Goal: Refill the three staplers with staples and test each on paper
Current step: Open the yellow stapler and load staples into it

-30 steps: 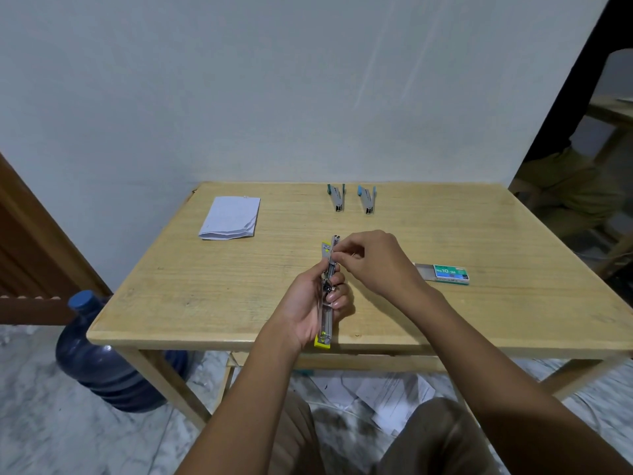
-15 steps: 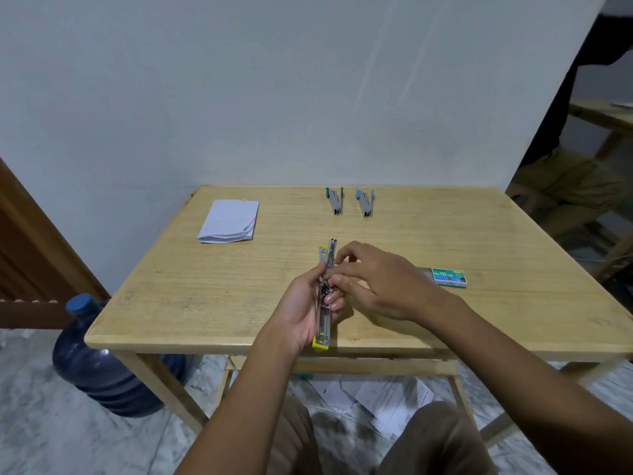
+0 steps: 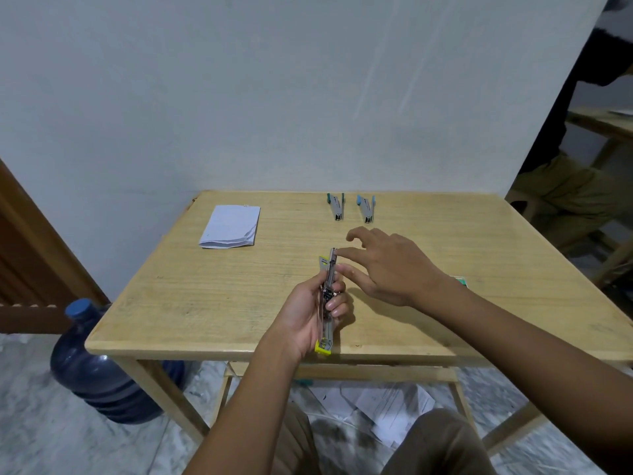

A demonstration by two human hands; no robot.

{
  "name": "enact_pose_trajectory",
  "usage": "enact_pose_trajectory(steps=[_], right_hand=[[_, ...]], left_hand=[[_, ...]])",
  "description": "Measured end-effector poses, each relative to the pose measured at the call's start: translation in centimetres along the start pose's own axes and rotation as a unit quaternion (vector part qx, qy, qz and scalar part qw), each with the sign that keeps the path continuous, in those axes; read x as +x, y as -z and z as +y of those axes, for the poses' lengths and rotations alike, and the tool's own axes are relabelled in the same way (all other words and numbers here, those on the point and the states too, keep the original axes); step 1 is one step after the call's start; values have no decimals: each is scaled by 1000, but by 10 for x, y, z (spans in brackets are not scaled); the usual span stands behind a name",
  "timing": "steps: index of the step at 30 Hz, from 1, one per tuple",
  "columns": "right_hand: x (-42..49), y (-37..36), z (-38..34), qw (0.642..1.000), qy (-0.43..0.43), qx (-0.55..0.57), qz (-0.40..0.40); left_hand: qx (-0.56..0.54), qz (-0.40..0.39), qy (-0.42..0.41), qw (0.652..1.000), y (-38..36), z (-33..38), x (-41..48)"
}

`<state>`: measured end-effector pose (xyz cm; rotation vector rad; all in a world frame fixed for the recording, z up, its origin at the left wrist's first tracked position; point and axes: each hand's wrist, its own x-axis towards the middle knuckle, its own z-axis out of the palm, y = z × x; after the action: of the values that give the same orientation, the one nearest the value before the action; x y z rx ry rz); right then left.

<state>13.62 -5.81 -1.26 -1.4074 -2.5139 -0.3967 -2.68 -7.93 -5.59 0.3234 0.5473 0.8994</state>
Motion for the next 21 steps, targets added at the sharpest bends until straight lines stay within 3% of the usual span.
enact_pose_trajectory(steps=[4,8,15,21], right_hand=[[-6,3,-7,986,-62,154,26],[-21,-4,-19,940,-8,337,50],[-26,-21,-28,918,-13,364,158],[-22,-28,-35,901,-72,384,190]], left_hand=[[18,5,-12,1000,0,0,-1],[42,30,-19,998,2,0,0],[42,26,-27,998,0,0,0],[-1,20,-32,999,-1,2,-2]])
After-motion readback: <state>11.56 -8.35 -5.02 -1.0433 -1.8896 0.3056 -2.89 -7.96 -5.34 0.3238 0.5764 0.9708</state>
